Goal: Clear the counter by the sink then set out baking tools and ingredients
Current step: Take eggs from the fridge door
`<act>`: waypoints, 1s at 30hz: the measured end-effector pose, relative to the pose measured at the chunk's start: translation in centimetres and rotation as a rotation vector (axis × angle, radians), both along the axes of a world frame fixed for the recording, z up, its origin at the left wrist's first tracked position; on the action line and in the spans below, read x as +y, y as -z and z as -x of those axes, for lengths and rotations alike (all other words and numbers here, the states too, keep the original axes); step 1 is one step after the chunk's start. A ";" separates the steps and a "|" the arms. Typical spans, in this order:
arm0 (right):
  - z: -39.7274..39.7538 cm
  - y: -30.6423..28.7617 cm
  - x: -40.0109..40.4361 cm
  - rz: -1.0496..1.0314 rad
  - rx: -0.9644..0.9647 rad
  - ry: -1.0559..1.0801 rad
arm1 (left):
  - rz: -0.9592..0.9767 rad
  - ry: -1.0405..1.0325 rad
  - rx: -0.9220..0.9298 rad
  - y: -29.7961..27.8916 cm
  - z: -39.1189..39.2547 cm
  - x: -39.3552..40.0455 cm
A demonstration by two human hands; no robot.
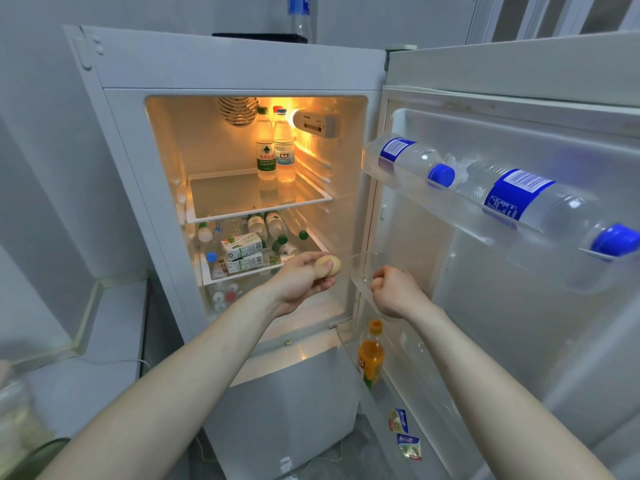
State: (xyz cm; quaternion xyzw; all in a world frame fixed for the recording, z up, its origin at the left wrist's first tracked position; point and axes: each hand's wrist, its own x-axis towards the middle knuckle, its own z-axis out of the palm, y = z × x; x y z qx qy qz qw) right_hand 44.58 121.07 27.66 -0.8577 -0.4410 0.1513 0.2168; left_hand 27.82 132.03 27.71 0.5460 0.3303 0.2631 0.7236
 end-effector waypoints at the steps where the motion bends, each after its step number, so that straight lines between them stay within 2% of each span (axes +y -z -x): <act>1: 0.0 -0.1 -0.4 -0.034 0.001 0.002 | -0.009 -0.007 -0.003 -0.1 0.3 -0.3; 6: 1.4 -0.9 -2.9 -0.351 -0.045 -0.105 | -0.114 -0.063 -0.024 -0.2 3.5 -2.0; 10: 4.6 -2.4 -4.8 -0.447 0.054 -0.227 | -0.191 -0.142 -0.048 -0.3 7.8 -4.5; 15: 11.8 -2.8 -6.2 -0.379 0.435 -0.391 | -0.227 -0.335 -0.025 0.5 16.2 -8.7; 22: 21.1 -0.4 -6.3 -0.194 0.577 -0.680 | -0.204 -0.682 0.066 2.5 26.8 -17.0; 30: 31.6 1.4 -6.8 -0.029 0.606 -1.125 | -0.089 -1.161 0.122 4.3 34.5 -28.6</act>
